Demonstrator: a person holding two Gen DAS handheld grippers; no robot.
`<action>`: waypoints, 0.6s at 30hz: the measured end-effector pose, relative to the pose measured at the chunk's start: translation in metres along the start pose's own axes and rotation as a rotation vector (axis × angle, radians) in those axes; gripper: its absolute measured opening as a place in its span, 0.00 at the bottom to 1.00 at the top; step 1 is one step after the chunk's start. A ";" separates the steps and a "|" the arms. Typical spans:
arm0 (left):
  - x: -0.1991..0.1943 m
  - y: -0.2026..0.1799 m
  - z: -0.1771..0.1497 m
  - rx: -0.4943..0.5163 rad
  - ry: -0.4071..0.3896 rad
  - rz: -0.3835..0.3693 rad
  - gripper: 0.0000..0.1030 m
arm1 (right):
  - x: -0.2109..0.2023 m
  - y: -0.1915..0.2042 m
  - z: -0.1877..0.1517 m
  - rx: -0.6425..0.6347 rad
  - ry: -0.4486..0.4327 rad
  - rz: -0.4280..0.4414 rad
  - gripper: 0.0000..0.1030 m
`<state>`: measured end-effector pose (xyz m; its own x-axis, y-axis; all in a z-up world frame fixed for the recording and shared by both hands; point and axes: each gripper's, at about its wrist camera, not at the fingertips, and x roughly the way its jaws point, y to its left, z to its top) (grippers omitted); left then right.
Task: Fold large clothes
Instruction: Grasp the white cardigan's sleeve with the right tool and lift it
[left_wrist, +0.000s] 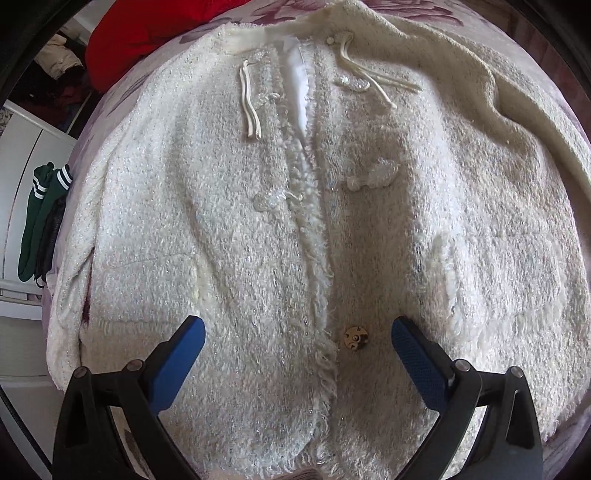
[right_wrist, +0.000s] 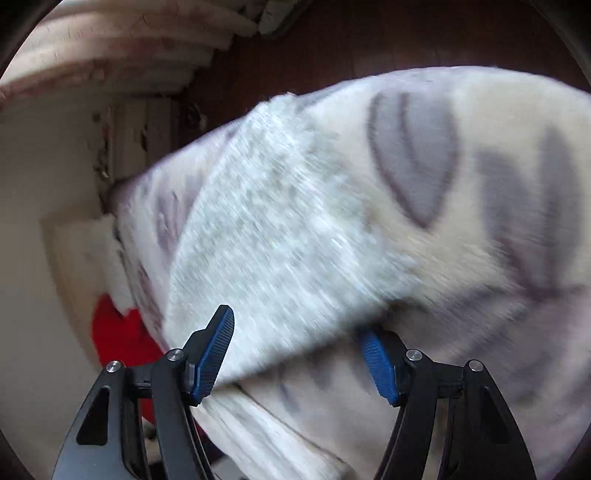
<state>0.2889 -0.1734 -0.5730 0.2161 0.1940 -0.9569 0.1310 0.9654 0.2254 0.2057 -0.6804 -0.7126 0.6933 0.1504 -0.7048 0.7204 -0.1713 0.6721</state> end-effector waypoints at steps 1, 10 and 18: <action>-0.003 0.002 0.002 -0.008 -0.010 -0.001 1.00 | 0.008 0.004 0.001 0.002 -0.062 0.037 0.68; -0.022 0.001 0.087 -0.082 -0.080 -0.097 1.00 | 0.006 0.135 0.017 -0.272 -0.254 0.100 0.09; 0.011 -0.048 0.213 -0.098 -0.136 -0.162 1.00 | -0.003 0.246 0.036 -0.514 -0.276 0.174 0.08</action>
<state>0.4912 -0.2547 -0.5557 0.3290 0.0164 -0.9442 0.0817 0.9956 0.0458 0.3799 -0.7584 -0.5531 0.8205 -0.1078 -0.5613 0.5619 0.3318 0.7577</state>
